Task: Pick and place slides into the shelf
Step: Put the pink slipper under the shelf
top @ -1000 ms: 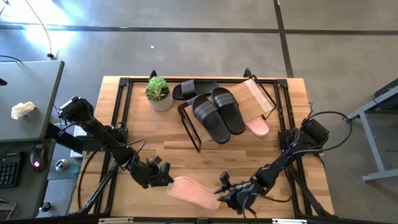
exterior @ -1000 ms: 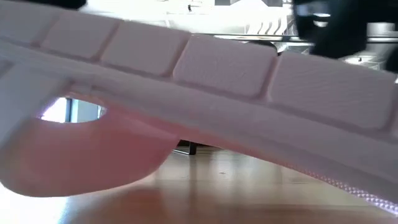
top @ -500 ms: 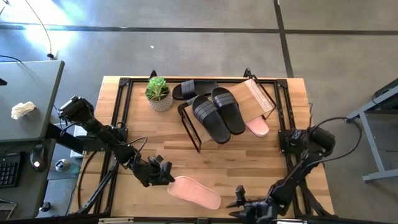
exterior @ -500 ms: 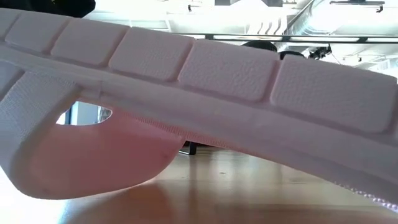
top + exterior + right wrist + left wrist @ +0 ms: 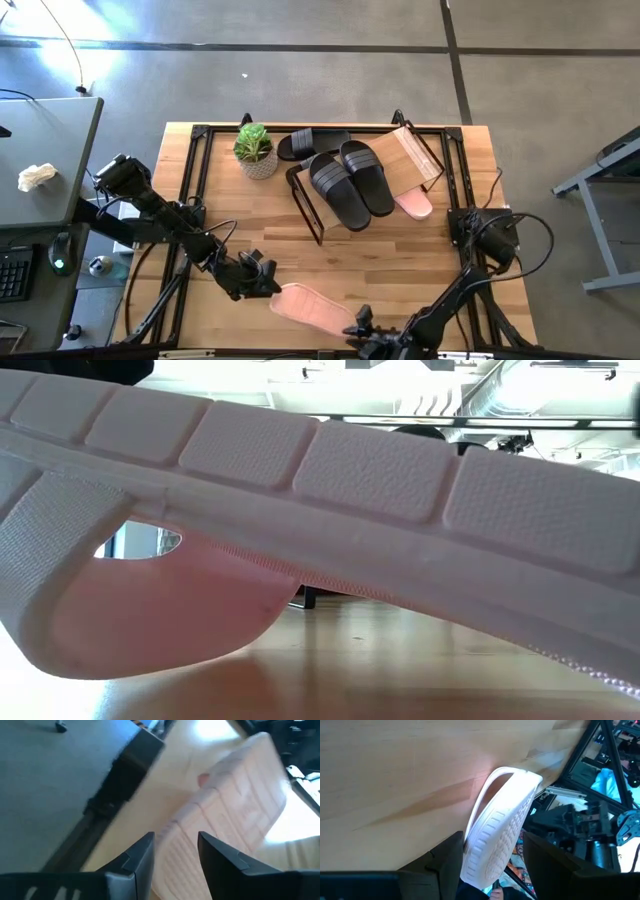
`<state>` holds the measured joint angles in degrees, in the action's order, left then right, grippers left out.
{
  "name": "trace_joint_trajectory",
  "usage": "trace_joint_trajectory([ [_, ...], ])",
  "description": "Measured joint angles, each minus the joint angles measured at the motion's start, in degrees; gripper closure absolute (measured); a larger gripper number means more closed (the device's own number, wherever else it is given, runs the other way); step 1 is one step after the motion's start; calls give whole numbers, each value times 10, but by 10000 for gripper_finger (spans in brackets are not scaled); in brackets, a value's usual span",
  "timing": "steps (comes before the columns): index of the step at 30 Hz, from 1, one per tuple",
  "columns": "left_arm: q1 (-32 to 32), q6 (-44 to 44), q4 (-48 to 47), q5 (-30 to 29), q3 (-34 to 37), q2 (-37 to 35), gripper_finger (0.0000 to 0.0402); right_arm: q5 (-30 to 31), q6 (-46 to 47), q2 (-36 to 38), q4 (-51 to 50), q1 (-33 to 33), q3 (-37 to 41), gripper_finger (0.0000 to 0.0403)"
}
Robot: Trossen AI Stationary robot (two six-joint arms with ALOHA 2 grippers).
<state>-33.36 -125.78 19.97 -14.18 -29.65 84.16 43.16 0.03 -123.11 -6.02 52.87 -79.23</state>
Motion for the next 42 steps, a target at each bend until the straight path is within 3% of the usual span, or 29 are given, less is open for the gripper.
trace_joint_trajectory([
  [6, 0, -4, 0, -4, 0, 0, 213, 6, 8, -38, -20, 0, -48, 261],
  [10, 0, -4, 0, -8, -3, 0, 213, 29, 71, -51, -76, 0, -77, 261],
  [16, 0, 23, 0, -10, -15, 0, 213, 41, 155, -51, -156, -10, -75, 261],
  [27, 0, 25, -20, 9, -18, 0, 213, 122, 192, -51, -256, -17, -73, 261],
  [33, 0, 25, -25, 9, -18, 0, 213, 100, 291, -51, -319, -23, -73, 261],
  [42, 0, 26, -24, 9, -18, 0, 213, 82, 315, -51, -301, -26, -73, 261],
])
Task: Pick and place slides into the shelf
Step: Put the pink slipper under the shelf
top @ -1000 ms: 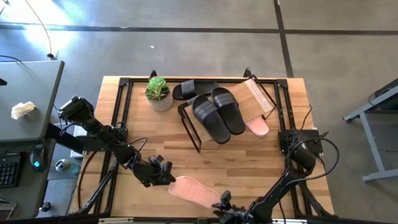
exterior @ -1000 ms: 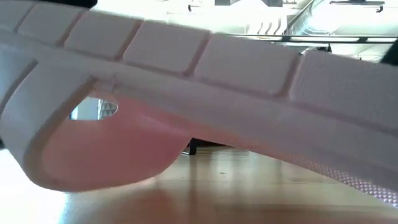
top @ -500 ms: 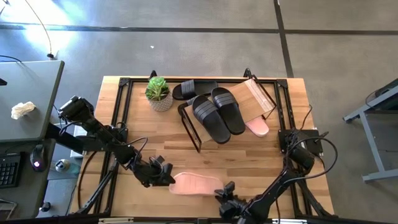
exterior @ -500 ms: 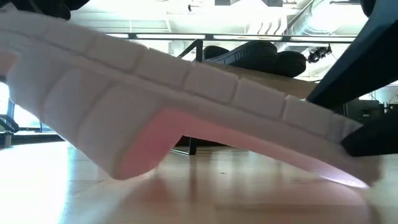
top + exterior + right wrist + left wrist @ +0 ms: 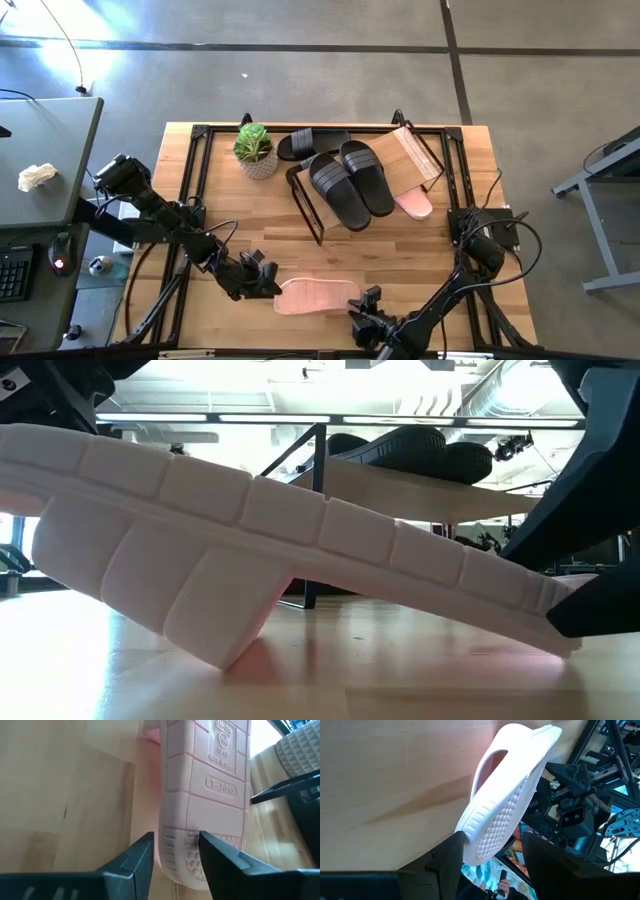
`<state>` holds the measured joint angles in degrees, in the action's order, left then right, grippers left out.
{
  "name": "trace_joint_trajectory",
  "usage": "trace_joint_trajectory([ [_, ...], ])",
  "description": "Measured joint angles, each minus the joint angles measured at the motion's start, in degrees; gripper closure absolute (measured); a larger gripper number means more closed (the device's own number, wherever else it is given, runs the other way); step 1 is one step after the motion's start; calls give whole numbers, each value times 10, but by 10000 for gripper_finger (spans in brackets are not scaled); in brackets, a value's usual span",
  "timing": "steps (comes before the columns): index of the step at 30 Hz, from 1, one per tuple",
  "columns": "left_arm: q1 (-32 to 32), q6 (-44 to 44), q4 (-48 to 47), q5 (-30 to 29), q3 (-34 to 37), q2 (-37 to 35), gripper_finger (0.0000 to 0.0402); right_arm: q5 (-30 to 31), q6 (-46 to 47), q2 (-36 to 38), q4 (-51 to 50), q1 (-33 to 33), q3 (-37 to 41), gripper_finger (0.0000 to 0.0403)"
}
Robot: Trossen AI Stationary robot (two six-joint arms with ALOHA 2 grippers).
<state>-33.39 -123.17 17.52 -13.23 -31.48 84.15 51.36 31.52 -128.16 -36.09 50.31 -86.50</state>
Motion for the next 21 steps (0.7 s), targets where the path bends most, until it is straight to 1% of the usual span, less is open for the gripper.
trace_joint_trajectory([
  [8, 0, 21, -2, 2, 0, 0, 213, 3, 0, 0, -19, -25, 0, 261],
  [11, 0, 32, -2, 4, 0, 0, 213, 11, 0, 0, -30, -34, 0, 272],
  [14, 0, 48, -2, 4, 0, 0, 213, 15, 0, 0, -34, -41, 0, 296],
  [17, 0, 72, -3, 4, 0, 0, 213, 10, 0, 0, -33, -46, 0, 330],
  [21, -1, 130, -3, 5, 1, 0, 213, 7, 0, 1, -32, -48, 0, 377],
])
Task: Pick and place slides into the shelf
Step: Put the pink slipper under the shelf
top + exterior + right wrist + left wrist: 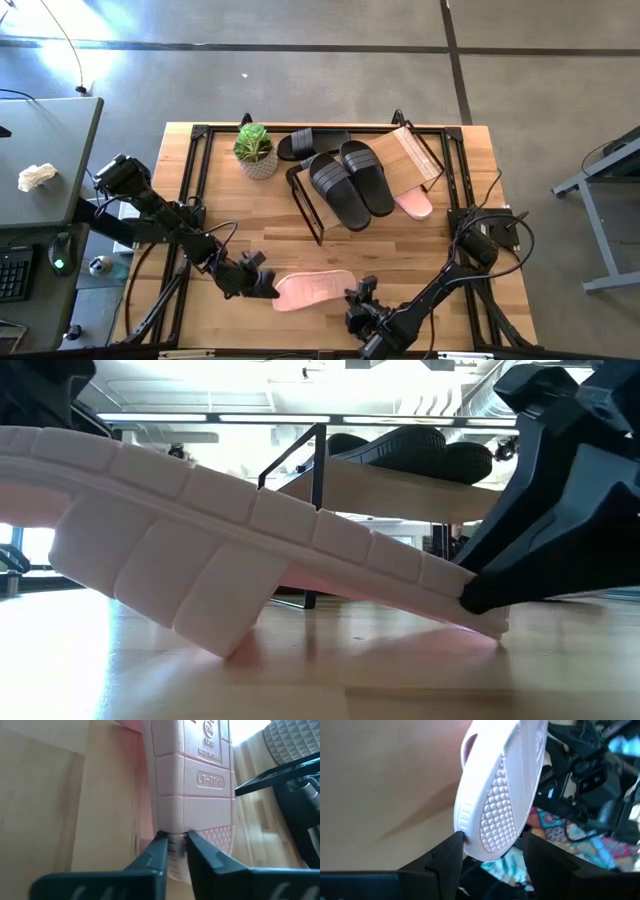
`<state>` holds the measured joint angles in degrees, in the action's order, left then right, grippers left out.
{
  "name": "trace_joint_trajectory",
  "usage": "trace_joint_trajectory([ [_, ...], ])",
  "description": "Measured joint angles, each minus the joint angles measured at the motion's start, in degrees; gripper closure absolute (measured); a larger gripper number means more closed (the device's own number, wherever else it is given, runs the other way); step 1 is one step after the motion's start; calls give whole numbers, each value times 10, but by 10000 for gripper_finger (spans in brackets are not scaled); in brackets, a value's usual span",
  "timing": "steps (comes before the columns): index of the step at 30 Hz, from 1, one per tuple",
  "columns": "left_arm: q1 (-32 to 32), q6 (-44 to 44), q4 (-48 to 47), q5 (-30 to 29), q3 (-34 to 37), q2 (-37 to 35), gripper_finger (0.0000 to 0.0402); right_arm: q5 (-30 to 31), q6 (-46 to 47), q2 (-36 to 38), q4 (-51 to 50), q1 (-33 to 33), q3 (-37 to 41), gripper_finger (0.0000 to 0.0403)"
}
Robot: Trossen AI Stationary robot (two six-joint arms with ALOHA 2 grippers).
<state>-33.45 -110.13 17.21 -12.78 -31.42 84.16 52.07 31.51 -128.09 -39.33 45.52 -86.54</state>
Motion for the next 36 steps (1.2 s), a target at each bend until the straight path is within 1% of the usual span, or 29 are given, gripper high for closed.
trace_joint_trajectory([
  [3, 0, 52, 2, 0, 0, 0, 213, 0, 0, 0, -4, 0, 0, 396],
  [6, 0, 97, 3, 0, -4, 0, 213, 2, 7, 0, -15, 3, -2, 397],
  [9, 0, 138, 6, -1, -15, 0, 213, -9, 27, -1, -70, 2, -23, 400],
  [12, 0, 187, 6, -2, -26, -2, 213, -21, 67, -1, -143, 1, -59, 401],
  [14, 0, 218, 7, -3, -32, -5, 213, -41, 87, -1, -185, 0, -84, 402],
  [16, 0, 241, 9, -5, -36, -7, 213, -69, 89, -1, -217, -3, -105, 403],
  [19, 1, 264, 9, -15, -36, -12, 213, -129, 69, -1, -232, -3, -129, 403],
  [23, 1, 293, 7, -33, -37, -17, 213, -229, 22, 0, -228, -4, -162, 402],
  [25, 1, 303, -5, -33, -37, -17, 213, -278, 2, 0, -236, -7, -184, 402],
  [26, 1, 310, -14, -30, -37, -16, 213, -298, -5, 0, -249, -8, -198, 402],
  [31, 1, 319, -69, 14, -36, -16, 213, -356, -26, 0, -337, -16, -294, 402],
  [34, 1, 328, -79, 45, -36, -16, 213, -417, -47, 0, -375, -39, -347, 401],
  [36, 1, 335, -77, 57, -36, -16, 213, -459, -62, 0, -382, -57, -373, 401],
])
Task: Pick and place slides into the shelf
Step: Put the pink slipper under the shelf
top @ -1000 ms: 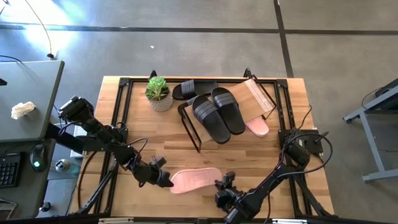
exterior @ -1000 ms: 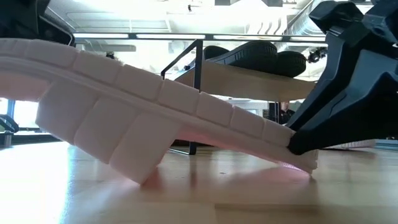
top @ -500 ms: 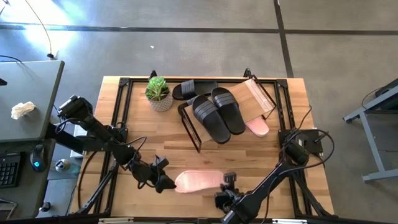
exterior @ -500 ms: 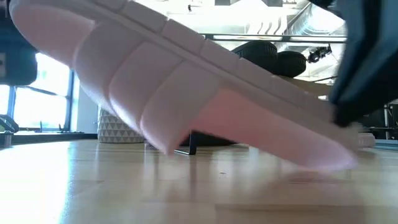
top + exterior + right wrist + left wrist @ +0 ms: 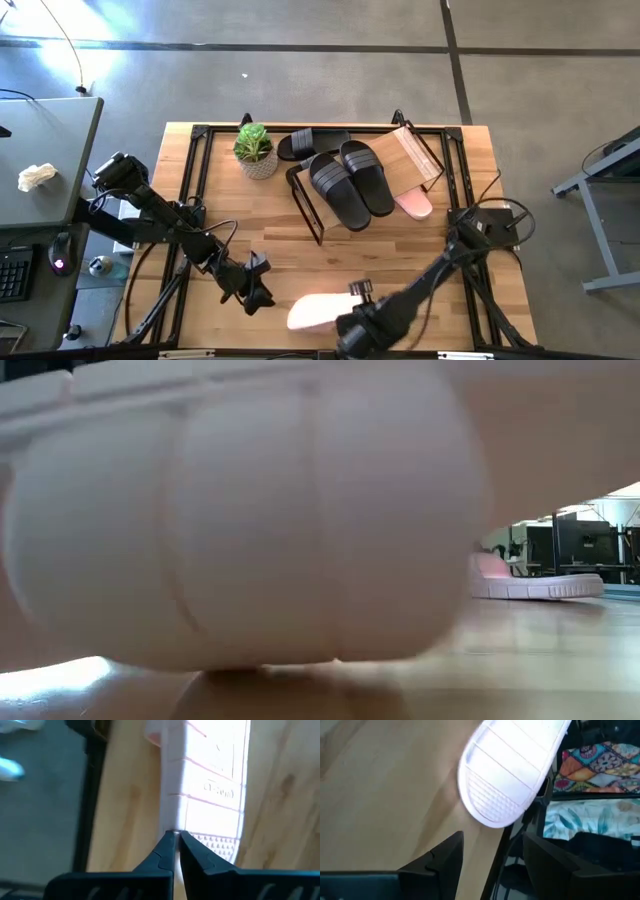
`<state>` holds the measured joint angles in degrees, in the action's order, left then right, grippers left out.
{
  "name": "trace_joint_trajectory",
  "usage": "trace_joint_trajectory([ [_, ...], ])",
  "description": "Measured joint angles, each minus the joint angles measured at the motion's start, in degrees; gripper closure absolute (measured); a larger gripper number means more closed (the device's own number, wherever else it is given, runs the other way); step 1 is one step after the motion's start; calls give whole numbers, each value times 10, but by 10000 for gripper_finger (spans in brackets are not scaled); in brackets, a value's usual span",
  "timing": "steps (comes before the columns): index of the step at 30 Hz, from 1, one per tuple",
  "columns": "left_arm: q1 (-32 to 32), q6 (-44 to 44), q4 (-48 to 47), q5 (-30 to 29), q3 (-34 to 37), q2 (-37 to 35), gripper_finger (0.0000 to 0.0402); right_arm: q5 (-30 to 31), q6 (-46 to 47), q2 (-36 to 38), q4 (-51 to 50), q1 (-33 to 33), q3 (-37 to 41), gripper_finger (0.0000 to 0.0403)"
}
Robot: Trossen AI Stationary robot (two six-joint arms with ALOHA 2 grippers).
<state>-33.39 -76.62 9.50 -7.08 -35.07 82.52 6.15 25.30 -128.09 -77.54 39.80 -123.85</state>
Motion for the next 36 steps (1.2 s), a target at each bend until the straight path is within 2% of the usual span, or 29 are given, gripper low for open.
trace_joint_trajectory([
  [9, -30, 14, -4, -4, 0, 0, 213, -172, -78, 0, -29, -96, -55, 402],
  [13, -56, 5, -5, -26, 0, 0, 213, -211, -84, 2, -31, -139, -50, 402],
  [16, -76, -9, -5, -53, 0, 0, 213, -204, -70, 2, -43, -167, -48, 402],
  [21, -104, -27, -5, -101, 0, 0, 213, -127, -44, 5, -49, -193, -48, 403],
  [26, -110, -33, -6, -122, 0, 0, 213, -75, -46, 1, -52, -204, -47, 403],
  [30, -109, -33, -6, -134, 0, 0, 213, -63, -33, -1, -40, -203, -46, 403],
  [36, -109, -33, -6, -158, 0, 0, 213, -44, -60, -2, -24, -205, -46, 402],
])
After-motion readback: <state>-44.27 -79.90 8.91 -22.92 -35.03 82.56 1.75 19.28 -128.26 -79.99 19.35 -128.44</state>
